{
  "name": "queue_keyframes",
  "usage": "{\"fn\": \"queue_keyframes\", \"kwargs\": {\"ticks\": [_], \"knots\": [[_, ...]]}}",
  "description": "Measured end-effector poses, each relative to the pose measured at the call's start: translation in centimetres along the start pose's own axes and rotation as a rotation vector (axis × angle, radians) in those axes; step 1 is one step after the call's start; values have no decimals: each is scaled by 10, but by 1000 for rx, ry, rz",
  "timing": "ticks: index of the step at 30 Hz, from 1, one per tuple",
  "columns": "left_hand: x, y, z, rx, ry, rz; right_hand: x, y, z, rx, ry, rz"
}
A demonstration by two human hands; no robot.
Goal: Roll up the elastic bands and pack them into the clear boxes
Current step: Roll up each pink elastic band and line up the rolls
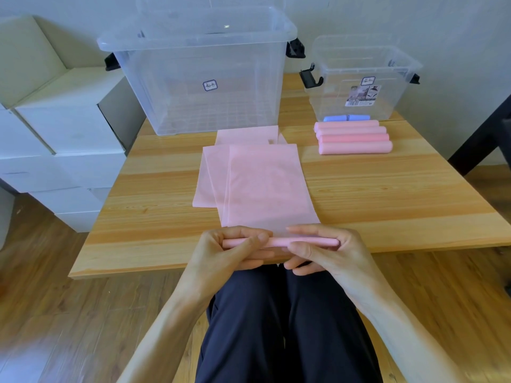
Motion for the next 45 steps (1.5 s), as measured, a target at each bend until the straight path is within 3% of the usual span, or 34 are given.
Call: {"fn": "queue_keyframes", "kwargs": {"ticks": [45], "knots": [[-2,0,0,-17,-40,22,1,0,1,-2,-2,7]]}}
Point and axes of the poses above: each hand's wrist, its own y-axis towards the middle knuckle, its own z-axis out of the palm, x = y × z, the point moved 9 cm from there along y, towards the middle knuckle, and after that the axes turned 5 degrees about z, right-handed, at the moved point
